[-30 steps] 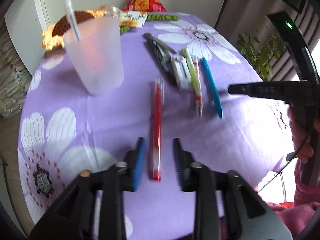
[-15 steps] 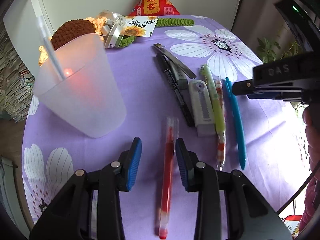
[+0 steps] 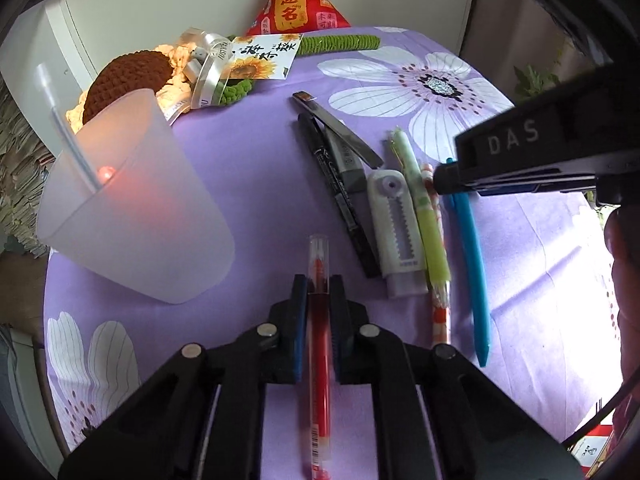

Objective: Organize stationery
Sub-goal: 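Lift the red gel pen with the left tool while the right tool grasps the blue pen, then carry the red pen into the frosted cup and open the left tool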

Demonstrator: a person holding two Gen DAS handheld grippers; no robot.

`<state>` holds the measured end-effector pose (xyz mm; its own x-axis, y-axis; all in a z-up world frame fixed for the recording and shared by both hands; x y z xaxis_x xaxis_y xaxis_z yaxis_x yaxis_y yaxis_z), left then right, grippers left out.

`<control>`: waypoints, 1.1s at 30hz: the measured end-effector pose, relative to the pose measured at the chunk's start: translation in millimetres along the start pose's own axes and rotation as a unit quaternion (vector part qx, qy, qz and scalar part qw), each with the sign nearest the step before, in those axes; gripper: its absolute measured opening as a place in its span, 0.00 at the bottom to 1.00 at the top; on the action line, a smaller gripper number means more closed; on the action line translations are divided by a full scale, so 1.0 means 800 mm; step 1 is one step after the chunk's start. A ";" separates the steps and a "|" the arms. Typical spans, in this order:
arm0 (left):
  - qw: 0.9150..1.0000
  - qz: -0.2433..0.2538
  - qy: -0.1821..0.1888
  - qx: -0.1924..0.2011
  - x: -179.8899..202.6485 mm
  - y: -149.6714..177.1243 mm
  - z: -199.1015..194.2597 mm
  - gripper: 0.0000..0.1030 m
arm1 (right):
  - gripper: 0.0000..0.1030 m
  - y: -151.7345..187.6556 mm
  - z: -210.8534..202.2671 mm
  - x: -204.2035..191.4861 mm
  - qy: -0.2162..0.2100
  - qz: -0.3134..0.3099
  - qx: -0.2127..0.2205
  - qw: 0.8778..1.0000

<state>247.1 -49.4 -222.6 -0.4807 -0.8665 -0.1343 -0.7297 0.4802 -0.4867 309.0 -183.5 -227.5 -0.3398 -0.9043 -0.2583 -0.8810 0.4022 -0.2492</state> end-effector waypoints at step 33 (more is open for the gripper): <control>0.988 -0.064 0.036 0.133 -0.036 -0.002 -0.141 0.08 | 0.14 0.050 -0.121 -0.005 -0.097 -0.103 0.103 0.985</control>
<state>207.5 -9.8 -120.9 -0.4337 -0.9011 0.0007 -0.6381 0.3066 -0.7063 243.3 -177.8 -145.7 -0.0738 -0.9335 -0.3508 -0.8318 0.2517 -0.4947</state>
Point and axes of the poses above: each gripper's, at about its wrist camera, not at the fingertips, and z roughly the way its jaws point, x to its right, y to its underside, the point moved 3 cm from there along z, roughly the way its jaws point, and after that the axes turned 10 degrees about z, right-handed, at the moved point
